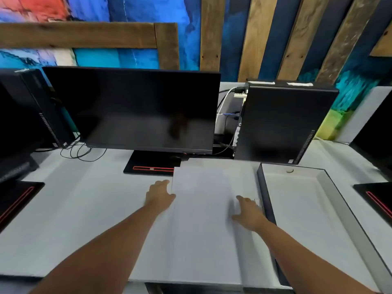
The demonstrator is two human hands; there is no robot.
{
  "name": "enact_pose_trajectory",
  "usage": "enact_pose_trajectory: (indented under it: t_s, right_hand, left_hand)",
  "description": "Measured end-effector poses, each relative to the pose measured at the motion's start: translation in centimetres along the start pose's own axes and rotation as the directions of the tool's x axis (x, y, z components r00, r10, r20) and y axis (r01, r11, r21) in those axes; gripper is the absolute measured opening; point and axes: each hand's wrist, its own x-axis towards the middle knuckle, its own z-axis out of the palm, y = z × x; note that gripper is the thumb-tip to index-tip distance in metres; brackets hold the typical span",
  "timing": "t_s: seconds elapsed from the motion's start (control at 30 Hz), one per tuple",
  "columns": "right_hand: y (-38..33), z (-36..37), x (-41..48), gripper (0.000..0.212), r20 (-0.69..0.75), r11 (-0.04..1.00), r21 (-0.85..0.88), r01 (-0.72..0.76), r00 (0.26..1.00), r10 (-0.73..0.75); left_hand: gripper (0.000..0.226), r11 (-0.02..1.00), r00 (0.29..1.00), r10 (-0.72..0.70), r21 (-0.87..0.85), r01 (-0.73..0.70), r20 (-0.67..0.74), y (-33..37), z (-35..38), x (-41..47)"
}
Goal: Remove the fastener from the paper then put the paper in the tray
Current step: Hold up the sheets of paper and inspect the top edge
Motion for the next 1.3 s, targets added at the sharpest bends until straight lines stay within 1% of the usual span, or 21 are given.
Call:
enact_pose_trajectory:
  t_s: [0.03, 0.1, 0.17, 0.27, 0.4, 0.5, 0.53, 0.6, 0.67, 0.7, 0.8, 0.87, 0.9, 0.97, 1.0, 1.07, 1.13, 1.17, 1.23, 1.27, 1.3]
  right_hand:
    - [0.2, 0.5, 0.2, 0.064, 0.015, 1.0, -0.009, -0.016, 1.0, 0.016]
    - [0.5, 1.2, 0.7, 0.06, 0.026, 0.998, 0.004, -0.055, 0.998, 0.055]
    - [0.6, 1.6, 1.2, 0.056, 0.036, 0.996, -0.016, -0.084, 0.996, 0.085]
    - [0.4, 1.8, 2.0, 0.05, 0.049, 0.995, 0.007, -0.103, 0.994, 0.102]
    - [0.2, 2.5, 2.8, 0.048, 0.067, 0.992, 0.035, -0.122, 0.991, 0.12]
    - [-0.1, 2.8, 2.9, 0.042, 0.065, 0.99, 0.02, -0.138, 0.988, 0.137]
    - [-0.1, 2.8, 3.0, 0.041, 0.062, 0.99, 0.02, -0.141, 0.988, 0.14]
    - [-0.2, 2.9, 2.9, 0.037, 0.055, 0.99, 0.028, -0.137, 0.989, 0.135]
    - [-0.1, 3.0, 2.8, 0.027, 0.043, 0.99, 0.026, -0.139, 0.989, 0.138]
    - [-0.1, 3.0, 2.8, 0.024, 0.038, 0.99, 0.028, -0.139, 0.99, 0.138]
    - [-0.2, 3.0, 2.4, 0.029, 0.036, 0.987, 0.066, -0.146, 0.989, 0.144]
    - [-0.1, 2.9, 2.2, 0.031, 0.04, 0.982, 0.119, -0.148, 0.989, 0.144]
    - [0.0, 2.9, 2.2, 0.035, 0.042, 0.974, 0.163, -0.156, 0.988, 0.151]
    - [0.4, 2.7, 2.1, 0.049, 0.039, 0.934, 0.311, -0.174, 0.985, 0.171]
    - [0.5, 2.5, 2.0, 0.056, 0.027, 0.894, 0.41, -0.181, 0.982, 0.186]
    - [0.8, 1.7, 1.7, 0.064, -0.017, 0.807, 0.565, -0.17, 0.976, 0.218]
    - [1.2, 1.0, 1.5, 0.067, -0.041, 0.741, 0.659, -0.131, 0.977, 0.209]
    - [1.4, 0.7, 1.6, 0.07, -0.034, 0.698, 0.708, -0.11, 0.981, 0.188]
    - [1.7, 0.0, 1.5, 0.076, 0.035, 0.604, 0.789, -0.114, 0.989, 0.142]
    - [1.7, -0.5, 1.5, 0.074, 0.086, 0.545, 0.828, -0.134, 0.99, 0.114]
    - [1.5, -1.0, 1.4, 0.066, 0.125, 0.486, 0.862, -0.145, 0.989, 0.073]
  left_hand:
    - [0.066, 0.998, 0.998, -0.05, -0.035, 0.052, 0.042, -0.3, 0.4, 0.0]
    - [0.073, 0.975, 0.984, -0.132, -0.162, 0.151, 0.123, -0.6, 1.3, 0.0]
    - [0.078, 0.949, 0.968, -0.175, -0.23, 0.214, 0.179, -0.9, 2.0, 0.0]
    - [0.081, 0.906, 0.957, -0.223, -0.322, 0.274, 0.186, -1.0, 2.6, 0.5]
    - [0.082, 0.793, 0.941, -0.254, -0.509, 0.335, 0.224, -0.8, 3.3, 1.1]
    - [0.078, 0.749, 0.93, -0.286, -0.552, 0.368, 0.232, -0.4, 3.5, 1.6]
    - [0.073, 0.739, 0.926, -0.298, -0.557, 0.379, 0.233, -0.3, 3.5, 1.8]
    - [0.054, 0.74, 0.929, -0.295, -0.561, 0.371, 0.224, -0.2, 3.7, 2.1]
    - [0.035, 0.721, 0.937, -0.253, -0.599, 0.348, 0.24, -0.1, 3.9, 2.0]
    - [0.033, 0.707, 0.94, -0.234, -0.619, 0.34, 0.249, 0.0, 3.9, 1.9]
    - [0.038, 0.705, 0.95, -0.198, -0.639, 0.309, 0.24, 0.3, 4.0, 1.6]
    - [0.037, 0.712, 0.963, -0.161, -0.65, 0.266, 0.217, 0.4, 4.1, 1.5]
    - [0.035, 0.716, 0.968, -0.145, -0.654, 0.245, 0.203, 0.4, 4.2, 1.3]
    - [0.031, 0.711, 0.979, -0.119, -0.674, 0.2, 0.166, 0.3, 4.2, 0.9]
    - [0.028, 0.703, 0.983, -0.106, -0.688, 0.18, 0.149, 0.2, 4.1, 0.6]
    - [0.027, 0.676, 0.989, -0.076, -0.723, 0.142, 0.124, 0.1, 3.9, 0.2]
    - [0.029, 0.638, 0.992, -0.043, -0.761, 0.119, 0.119, 0.0, 3.6, -0.1]
    - [0.029, 0.613, 0.992, -0.024, -0.782, 0.112, 0.124, 0.1, 3.3, -0.2]
    - [0.027, 0.552, 0.99, 0.009, -0.826, 0.114, 0.142, 0.3, 2.6, -0.5]
    - [0.028, 0.521, 0.988, 0.026, -0.845, 0.117, 0.153, 0.6, 2.2, -0.6]
    - [0.029, 0.491, 0.986, 0.045, -0.863, 0.121, 0.163, 0.8, 1.8, -0.7]
